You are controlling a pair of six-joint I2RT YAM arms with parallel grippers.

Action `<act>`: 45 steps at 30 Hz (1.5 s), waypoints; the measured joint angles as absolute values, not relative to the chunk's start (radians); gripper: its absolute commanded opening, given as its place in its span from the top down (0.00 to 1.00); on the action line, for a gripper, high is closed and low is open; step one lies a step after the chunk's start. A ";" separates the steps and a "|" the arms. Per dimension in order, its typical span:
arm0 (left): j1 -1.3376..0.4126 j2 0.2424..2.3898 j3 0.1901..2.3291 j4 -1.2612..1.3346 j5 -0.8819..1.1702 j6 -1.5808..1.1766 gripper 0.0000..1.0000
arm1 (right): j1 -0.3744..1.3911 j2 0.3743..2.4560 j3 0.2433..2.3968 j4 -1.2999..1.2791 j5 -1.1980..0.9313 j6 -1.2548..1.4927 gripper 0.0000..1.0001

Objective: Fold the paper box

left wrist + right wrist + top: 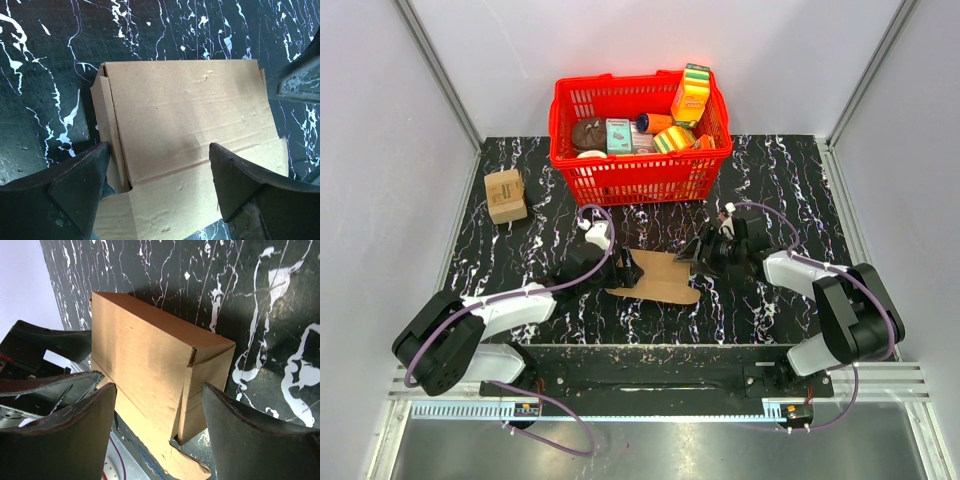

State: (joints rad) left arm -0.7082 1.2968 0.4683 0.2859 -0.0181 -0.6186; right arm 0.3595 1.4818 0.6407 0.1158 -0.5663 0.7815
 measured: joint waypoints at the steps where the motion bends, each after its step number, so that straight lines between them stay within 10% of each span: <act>1: -0.708 1.297 0.468 0.286 -0.018 -0.619 0.16 | 0.358 1.488 0.648 0.116 -0.565 0.781 0.25; 14: -0.712 1.142 0.424 0.217 -0.039 -0.630 0.05 | 0.349 1.438 0.747 -0.093 -0.257 0.598 0.25; 21: -0.709 0.936 0.415 0.120 -0.118 -0.629 0.01 | 0.349 1.228 0.746 -0.230 0.058 0.516 0.54; 23: -0.707 0.897 0.414 0.098 -0.129 -0.629 0.01 | 0.347 1.200 0.746 -0.237 0.080 0.505 0.51; 26: -0.707 0.861 0.414 0.069 -0.132 -0.622 0.01 | 0.346 1.199 0.742 -0.250 0.044 0.477 0.22; 45: -0.751 0.944 0.369 0.059 -0.046 -0.611 0.01 | 0.543 1.084 0.680 -0.321 -0.167 0.511 0.22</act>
